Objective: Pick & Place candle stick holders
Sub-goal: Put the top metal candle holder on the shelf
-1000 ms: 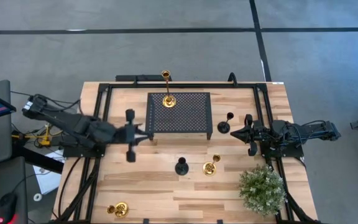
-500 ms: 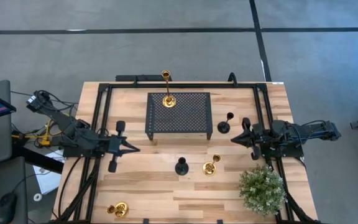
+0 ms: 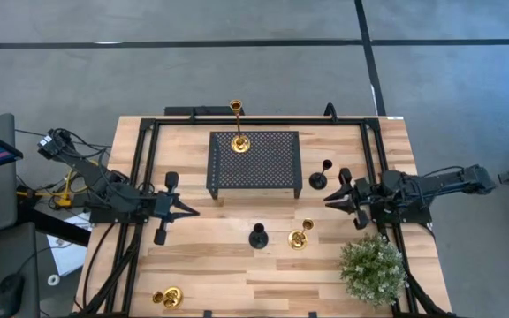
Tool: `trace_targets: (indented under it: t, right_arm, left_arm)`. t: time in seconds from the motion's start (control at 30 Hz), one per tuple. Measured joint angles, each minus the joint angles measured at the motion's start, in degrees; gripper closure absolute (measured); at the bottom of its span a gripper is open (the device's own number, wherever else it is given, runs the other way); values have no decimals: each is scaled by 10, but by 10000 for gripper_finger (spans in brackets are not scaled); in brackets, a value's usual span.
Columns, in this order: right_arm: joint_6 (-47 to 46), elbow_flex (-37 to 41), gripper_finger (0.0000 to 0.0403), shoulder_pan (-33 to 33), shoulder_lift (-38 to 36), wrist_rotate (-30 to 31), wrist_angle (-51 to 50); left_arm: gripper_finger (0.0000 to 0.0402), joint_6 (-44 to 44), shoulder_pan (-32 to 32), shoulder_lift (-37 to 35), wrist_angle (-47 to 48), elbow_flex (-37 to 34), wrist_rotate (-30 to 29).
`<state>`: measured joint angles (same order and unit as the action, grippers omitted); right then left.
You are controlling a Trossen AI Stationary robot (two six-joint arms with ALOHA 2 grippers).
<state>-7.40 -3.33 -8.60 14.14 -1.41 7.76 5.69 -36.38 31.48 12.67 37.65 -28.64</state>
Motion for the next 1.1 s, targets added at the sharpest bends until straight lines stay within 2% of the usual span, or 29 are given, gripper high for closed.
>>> trace_targets:
  t: [0.17,0.33,0.5,0.73,1.1]
  right_arm:
    - [-10,0,252,-11,82,-3,51]
    - [-32,0,219,-43,158,-26,136]
    - [-27,-1,220,-77,218,-15,226]
    - [-27,-1,234,-92,301,30,281]
    - [-27,-3,221,-95,400,30,389]
  left_arm:
    - [397,0,0,0,0,0,0]
    - [394,0,0,0,-1,0,0]
    - [396,0,0,0,-2,0,0]
    - [394,-2,0,0,-3,0,0]
    - [393,-2,0,0,-3,1,0]
